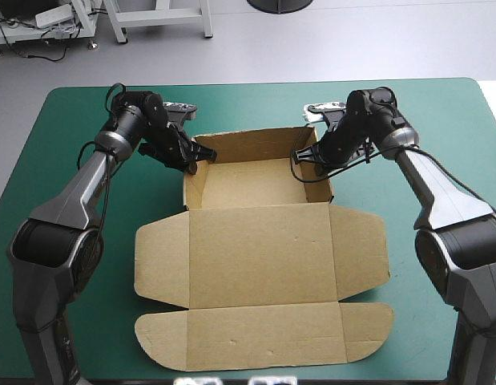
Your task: Fold the box
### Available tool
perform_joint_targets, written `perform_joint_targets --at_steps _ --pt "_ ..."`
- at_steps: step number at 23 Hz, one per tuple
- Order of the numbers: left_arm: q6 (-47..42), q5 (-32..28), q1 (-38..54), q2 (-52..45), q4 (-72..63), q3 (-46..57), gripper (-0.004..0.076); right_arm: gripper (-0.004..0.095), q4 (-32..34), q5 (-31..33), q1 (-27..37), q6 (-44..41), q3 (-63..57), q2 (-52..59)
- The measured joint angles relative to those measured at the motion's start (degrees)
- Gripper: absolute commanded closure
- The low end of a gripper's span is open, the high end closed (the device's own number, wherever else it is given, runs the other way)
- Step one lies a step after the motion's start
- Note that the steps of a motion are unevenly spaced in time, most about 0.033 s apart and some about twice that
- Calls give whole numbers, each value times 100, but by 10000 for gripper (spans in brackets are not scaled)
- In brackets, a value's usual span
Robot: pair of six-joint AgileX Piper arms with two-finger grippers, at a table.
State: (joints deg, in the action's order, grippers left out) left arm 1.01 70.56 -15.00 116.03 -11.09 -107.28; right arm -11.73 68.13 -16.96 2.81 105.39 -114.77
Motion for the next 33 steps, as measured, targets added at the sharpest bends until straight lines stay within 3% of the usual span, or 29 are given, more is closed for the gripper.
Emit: perform_joint_targets --at_steps 4,7,10,13,17,24,33 --pt "0 44 0 52 -6 -45 728 909 -49 12 0 245 32 -28" --pt "79 63 6 60 -11 -63 708 822 -45 12 0 294 32 -38" --pt "174 102 6 79 -15 -145 601 645 72 -44 0 406 32 -66" --pt "310 84 -4 202 2 -194 526 601 108 -280 -38 500 -71 -363" --pt "463 0 -16 352 97 -174 370 601 126 -283 -37 554 -71 -362" --pt "475 -23 -20 356 111 -242 366 591 508 151 -44 571 458 -357" --pt "474 0 -20 278 -93 -588 365 486 939 235 -44 711 1006 -335"
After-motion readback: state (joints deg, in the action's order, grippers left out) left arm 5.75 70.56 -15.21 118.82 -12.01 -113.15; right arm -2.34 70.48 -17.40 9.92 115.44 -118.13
